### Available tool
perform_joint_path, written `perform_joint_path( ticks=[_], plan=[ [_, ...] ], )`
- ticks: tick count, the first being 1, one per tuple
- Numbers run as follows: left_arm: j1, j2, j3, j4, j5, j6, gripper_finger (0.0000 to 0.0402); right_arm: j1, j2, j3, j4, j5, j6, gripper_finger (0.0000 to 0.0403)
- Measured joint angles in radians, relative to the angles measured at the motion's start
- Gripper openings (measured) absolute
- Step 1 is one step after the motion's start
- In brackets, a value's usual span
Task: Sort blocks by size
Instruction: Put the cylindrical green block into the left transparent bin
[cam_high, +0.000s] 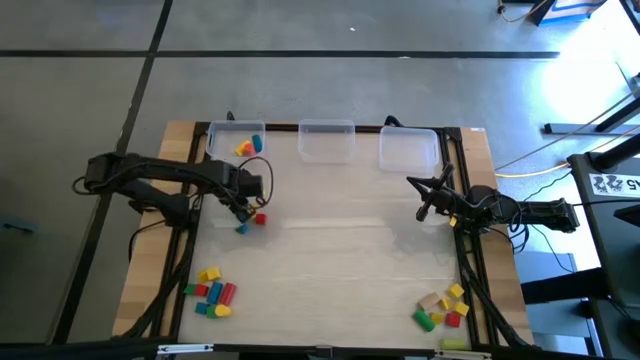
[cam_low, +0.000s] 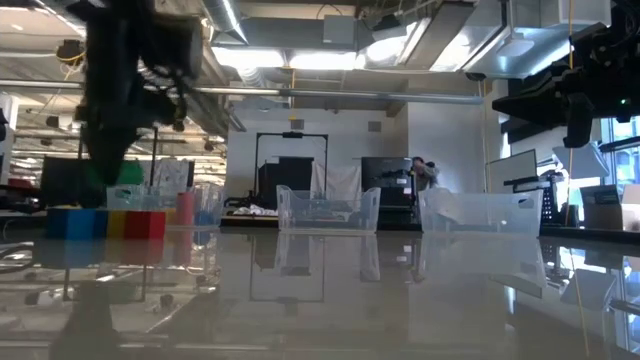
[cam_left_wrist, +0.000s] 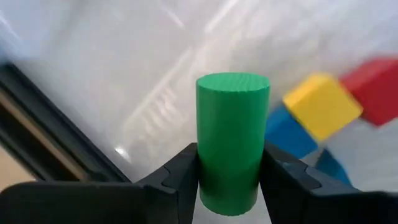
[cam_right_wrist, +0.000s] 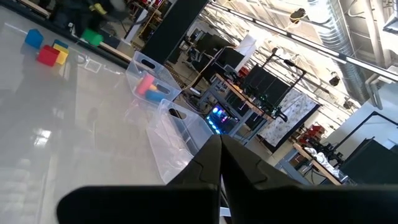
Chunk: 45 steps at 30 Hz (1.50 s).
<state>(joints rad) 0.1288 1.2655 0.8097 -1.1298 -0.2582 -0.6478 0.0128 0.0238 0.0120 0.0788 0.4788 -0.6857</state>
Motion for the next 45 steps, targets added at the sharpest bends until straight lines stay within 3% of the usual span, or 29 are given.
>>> perform_joint_path(
  ticks=[7, 10, 20, 31, 45],
  plan=[
    [0.064, -0.001, 0.101, 0.010, -0.231, 0.109, 0.0137, 0.000, 0.000, 0.000, 0.000, 0.000, 0.000, 0.0012],
    [0.110, -0.001, 0.106, 0.066, -0.286, 0.182, 0.0139, 0.000, 0.000, 0.000, 0.000, 0.000, 0.000, 0.0012],
    [0.362, -0.001, 0.106, 0.272, -0.282, 0.422, 0.0140, 0.000, 0.000, 0.000, 0.000, 0.000, 0.000, 0.0012],
    [0.599, 0.000, 0.088, 0.382, -0.236, 0.566, 0.0141, 0.000, 0.000, 0.000, 0.000, 0.005, -0.001, 0.0012],
    [0.694, 0.000, 0.065, 0.414, -0.235, 0.522, 0.0141, 0.000, 0.000, 0.000, -0.001, 0.008, -0.001, 0.0012]
  ],
)
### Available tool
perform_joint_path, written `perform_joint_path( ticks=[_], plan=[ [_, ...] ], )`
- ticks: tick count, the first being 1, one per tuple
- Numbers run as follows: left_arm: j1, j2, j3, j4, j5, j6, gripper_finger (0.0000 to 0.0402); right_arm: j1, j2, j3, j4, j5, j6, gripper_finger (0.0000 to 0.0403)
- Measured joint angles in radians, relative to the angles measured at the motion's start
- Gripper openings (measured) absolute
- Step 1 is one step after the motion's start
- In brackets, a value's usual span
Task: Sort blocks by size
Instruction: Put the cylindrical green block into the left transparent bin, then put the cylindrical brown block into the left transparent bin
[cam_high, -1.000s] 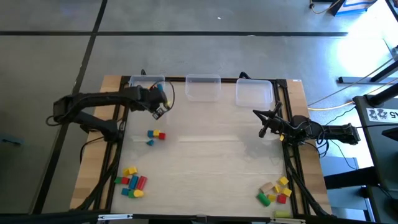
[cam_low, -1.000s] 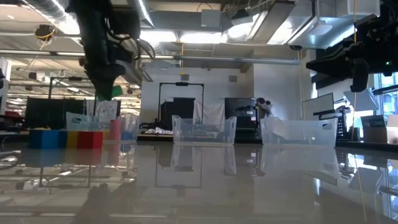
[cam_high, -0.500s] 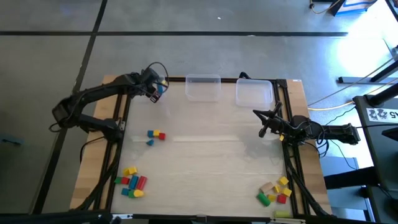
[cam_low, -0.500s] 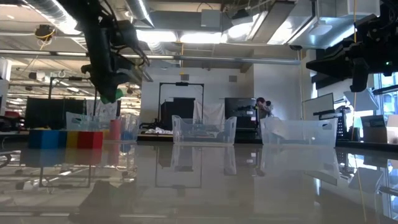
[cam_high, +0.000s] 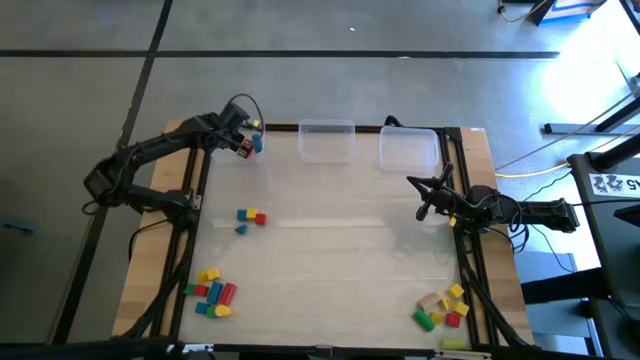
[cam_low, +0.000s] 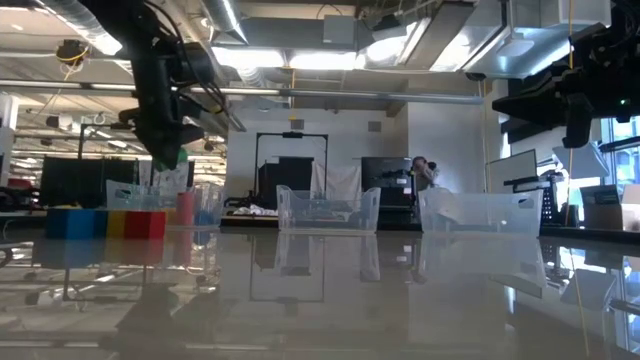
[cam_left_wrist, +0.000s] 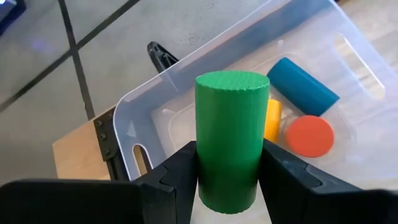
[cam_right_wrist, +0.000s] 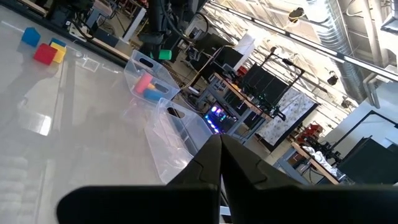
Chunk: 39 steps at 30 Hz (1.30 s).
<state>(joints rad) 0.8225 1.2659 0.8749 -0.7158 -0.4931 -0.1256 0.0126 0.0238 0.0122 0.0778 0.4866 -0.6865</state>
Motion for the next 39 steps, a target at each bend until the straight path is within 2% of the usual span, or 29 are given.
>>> perform_joint_path(
  ticks=[4, 7, 13, 18, 22, 27, 33, 39],
  plan=[
    [0.023, 0.000, 0.000, 0.000, 0.070, -0.005, 0.0143, 0.000, 0.000, 0.000, 0.000, 0.000, 0.000, 0.0012],
    [0.031, 0.000, 0.000, 0.000, 0.114, -0.005, 0.0165, 0.000, 0.000, 0.000, 0.000, 0.000, 0.000, 0.0012],
    [0.036, 0.000, 0.000, -0.001, 0.121, -0.009, 0.0224, 0.000, 0.000, 0.000, -0.001, 0.000, 0.000, 0.0012],
    [-0.002, -0.010, 0.004, -0.003, 0.121, -0.004, 0.0234, 0.000, 0.000, 0.000, 0.010, 0.006, -0.003, 0.0012],
    [-0.090, -0.053, 0.005, 0.007, 0.121, -0.029, 0.0235, 0.000, 0.000, 0.000, 0.026, 0.009, -0.003, 0.0012],
    [-0.251, -0.146, 0.006, 0.027, 0.121, -0.114, 0.0235, 0.000, 0.000, 0.000, 0.011, -0.004, -0.003, 0.0012],
    [-0.462, -0.220, -0.006, 0.087, 0.114, -0.211, 0.0235, 0.000, 0.001, 0.017, -0.028, -0.116, 0.002, 0.0012],
    [-0.651, -0.225, -0.103, 0.323, 0.105, -0.266, 0.0235, 0.000, 0.040, 0.092, -0.117, -0.204, 0.052, 0.0012]
  ],
)
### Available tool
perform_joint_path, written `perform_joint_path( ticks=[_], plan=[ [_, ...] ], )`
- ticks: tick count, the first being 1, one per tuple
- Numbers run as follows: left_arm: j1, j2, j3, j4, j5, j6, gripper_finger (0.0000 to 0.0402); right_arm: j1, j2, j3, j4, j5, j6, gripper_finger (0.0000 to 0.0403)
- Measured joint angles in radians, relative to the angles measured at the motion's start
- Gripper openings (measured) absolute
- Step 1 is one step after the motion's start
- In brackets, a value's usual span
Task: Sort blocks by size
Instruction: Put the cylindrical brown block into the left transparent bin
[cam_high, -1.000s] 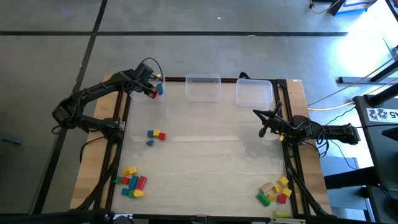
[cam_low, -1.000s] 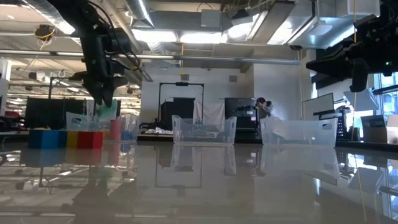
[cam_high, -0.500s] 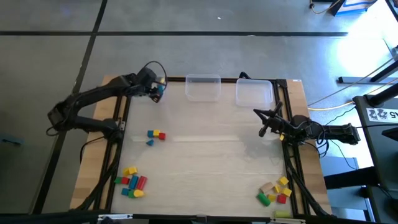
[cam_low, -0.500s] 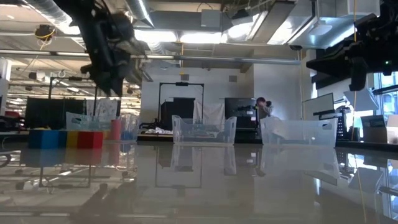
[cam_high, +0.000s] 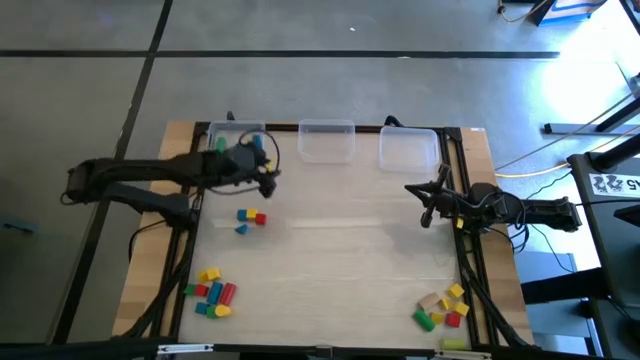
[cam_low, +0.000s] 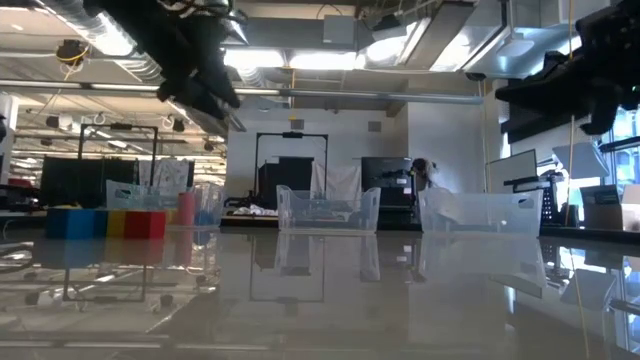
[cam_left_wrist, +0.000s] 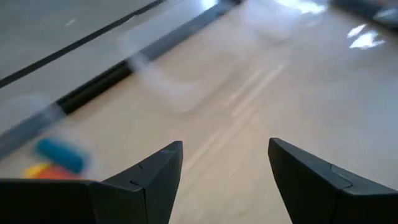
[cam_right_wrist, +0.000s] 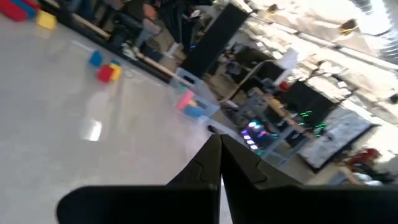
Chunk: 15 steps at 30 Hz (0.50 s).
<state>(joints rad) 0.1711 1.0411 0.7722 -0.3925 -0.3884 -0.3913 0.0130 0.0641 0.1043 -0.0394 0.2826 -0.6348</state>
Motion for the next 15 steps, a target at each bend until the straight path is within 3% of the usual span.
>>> perform_joint_path(
  ticks=[7, 15],
  plan=[
    [-0.142, 0.002, -0.137, 0.319, 0.000, -0.002, 0.0235, 0.001, 0.153, 0.102, -0.077, -0.103, 0.102, 0.0012],
    [-0.187, 0.002, -0.194, 0.394, -0.002, -0.041, 0.0235, 0.039, 0.440, 0.262, -0.112, -0.195, 0.204, 0.0012]
  ],
)
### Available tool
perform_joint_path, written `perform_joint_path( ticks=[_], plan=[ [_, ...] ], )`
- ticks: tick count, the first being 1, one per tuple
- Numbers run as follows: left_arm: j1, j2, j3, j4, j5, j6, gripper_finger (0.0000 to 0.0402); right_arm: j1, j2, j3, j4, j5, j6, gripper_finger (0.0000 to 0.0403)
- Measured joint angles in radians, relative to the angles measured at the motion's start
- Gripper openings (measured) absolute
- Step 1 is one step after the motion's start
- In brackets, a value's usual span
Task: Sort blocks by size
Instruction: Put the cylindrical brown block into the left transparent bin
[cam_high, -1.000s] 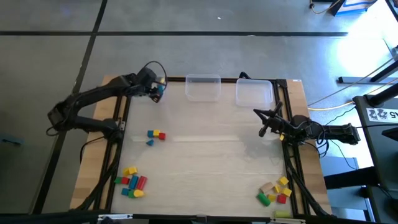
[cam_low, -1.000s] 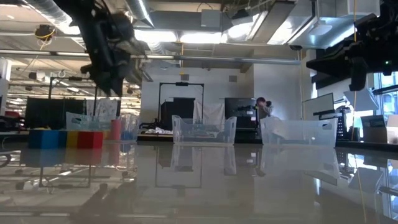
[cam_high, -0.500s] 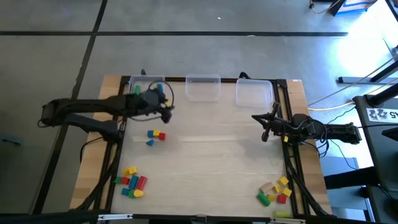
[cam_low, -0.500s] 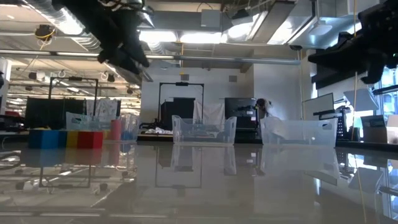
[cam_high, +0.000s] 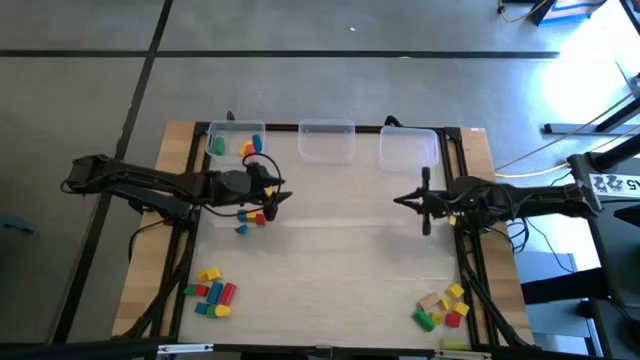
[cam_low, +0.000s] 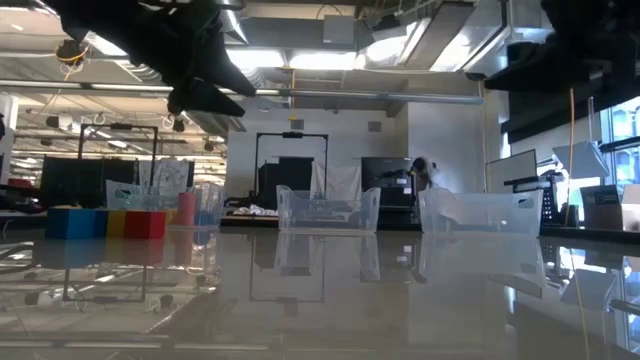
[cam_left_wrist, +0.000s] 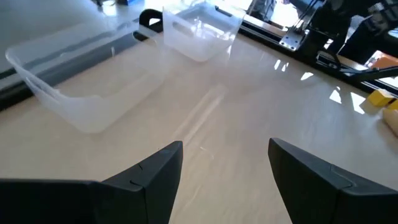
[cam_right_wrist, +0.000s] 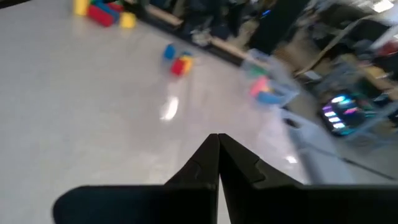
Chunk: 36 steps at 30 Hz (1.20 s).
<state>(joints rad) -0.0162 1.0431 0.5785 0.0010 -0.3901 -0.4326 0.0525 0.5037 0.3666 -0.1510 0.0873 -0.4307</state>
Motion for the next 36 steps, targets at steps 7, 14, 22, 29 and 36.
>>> perform_joint_path(
  ticks=[7, 14, 22, 29, 36],
  plan=[
    [-0.033, 0.000, 0.000, -0.002, -0.018, -0.013, 0.0235, 0.239, 0.252, 0.227, -0.222, 0.093, 0.116, 0.0012],
    [-0.033, 0.000, 0.000, -0.004, -0.042, -0.007, 0.0235, 0.500, 0.472, 0.426, -0.437, 0.205, 0.354, 0.0012],
    [-0.033, 0.000, 0.000, -0.001, -0.042, -0.005, 0.0235, 0.678, 0.681, 0.525, -0.640, 0.114, 0.737, 0.0012],
    [-0.033, 0.000, 0.000, 0.014, -0.042, 0.014, 0.0235, 0.795, 0.829, 0.525, -0.688, -0.011, 1.080, 0.0012],
    [-0.033, 0.000, 0.000, 0.009, -0.041, 0.071, 0.0235, 0.821, 0.917, 0.524, -0.679, -0.147, 1.262, 0.0021]
  ],
)
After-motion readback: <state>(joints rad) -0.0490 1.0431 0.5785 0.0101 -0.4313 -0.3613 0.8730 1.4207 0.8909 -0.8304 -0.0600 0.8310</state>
